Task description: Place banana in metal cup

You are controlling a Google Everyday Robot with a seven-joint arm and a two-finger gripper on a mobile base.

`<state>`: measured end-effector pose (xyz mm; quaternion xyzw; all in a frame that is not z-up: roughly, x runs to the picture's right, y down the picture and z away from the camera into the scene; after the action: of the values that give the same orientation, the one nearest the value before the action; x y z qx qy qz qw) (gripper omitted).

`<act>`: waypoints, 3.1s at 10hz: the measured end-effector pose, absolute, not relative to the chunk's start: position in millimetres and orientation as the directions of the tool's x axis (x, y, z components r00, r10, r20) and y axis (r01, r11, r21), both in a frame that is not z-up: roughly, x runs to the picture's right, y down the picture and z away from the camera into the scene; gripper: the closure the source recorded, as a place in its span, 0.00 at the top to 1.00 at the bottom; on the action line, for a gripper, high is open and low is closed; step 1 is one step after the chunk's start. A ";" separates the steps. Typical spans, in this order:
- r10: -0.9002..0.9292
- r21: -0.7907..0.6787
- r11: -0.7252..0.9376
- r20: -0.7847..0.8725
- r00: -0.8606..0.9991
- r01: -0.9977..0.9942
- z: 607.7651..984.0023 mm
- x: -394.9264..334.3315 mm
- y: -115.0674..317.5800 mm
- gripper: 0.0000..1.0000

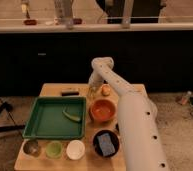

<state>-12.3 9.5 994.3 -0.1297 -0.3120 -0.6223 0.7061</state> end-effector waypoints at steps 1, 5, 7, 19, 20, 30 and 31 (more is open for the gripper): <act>-0.804 0.214 0.185 0.595 0.023 0.959 993.2 -15.5 7.1 0.13; -0.838 0.263 0.150 0.545 -0.019 0.953 970.2 -37.4 -20.4 0.13; -0.853 0.288 0.128 0.520 -0.043 0.949 954.2 -48.0 -33.3 0.13; -0.815 0.456 -0.083 0.480 -0.323 0.886 798.5 -148.7 19.5 0.13; -0.804 0.474 -0.094 0.483 -0.347 0.876 790.4 -156.5 29.1 0.13; -0.754 0.479 0.000 0.576 -0.314 0.878 753.0 -192.6 87.0 0.13; -0.754 0.479 0.000 0.576 -0.314 0.878 753.1 -192.4 86.9 0.13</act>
<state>-192.4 86.9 753.1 -0.0765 -0.4037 -0.7030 0.5805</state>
